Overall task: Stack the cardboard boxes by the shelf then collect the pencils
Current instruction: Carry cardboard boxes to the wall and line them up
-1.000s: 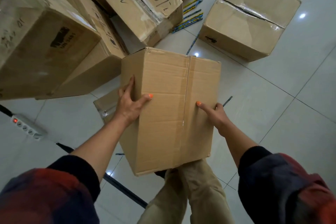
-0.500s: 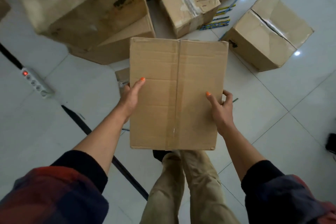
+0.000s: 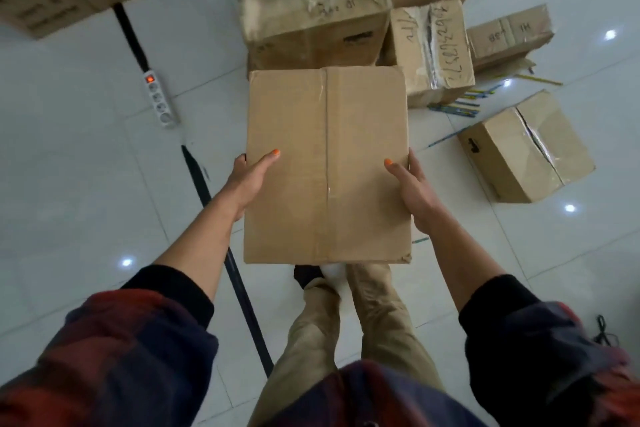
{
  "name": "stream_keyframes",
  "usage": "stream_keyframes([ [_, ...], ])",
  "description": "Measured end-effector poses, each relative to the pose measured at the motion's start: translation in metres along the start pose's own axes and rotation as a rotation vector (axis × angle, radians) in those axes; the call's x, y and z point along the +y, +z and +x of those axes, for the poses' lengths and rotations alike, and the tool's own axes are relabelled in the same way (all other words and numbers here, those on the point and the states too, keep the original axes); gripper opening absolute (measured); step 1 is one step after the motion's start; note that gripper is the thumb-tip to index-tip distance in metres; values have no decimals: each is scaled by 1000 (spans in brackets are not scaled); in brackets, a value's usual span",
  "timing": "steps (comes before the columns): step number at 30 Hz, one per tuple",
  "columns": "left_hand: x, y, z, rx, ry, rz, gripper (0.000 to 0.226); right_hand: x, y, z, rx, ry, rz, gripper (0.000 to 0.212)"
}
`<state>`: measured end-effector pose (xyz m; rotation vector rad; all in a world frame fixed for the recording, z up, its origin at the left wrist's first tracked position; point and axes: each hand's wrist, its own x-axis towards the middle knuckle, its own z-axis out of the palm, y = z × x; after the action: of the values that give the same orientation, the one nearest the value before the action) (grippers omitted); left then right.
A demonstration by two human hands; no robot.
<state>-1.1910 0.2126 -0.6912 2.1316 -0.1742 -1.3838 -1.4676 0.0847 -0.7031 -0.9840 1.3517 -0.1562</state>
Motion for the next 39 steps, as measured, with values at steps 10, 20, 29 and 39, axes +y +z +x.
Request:
stream_keyframes([
  [10, -2, -77, -66, 209, 78, -165, 59, -112, 48, -36, -13, -79, -233, 63],
  [20, -14, -134, -121, 187, 106, -291, 62, -149, 95, -47, -210, -105, -232, 103],
  [29, -18, -214, -154, 244, 230, -370, 50, -196, 180, -109, -188, -219, -339, 78],
  [39, -18, -291, -163, 330, 308, -414, 92, -223, 262, -127, -202, -402, -655, 81],
])
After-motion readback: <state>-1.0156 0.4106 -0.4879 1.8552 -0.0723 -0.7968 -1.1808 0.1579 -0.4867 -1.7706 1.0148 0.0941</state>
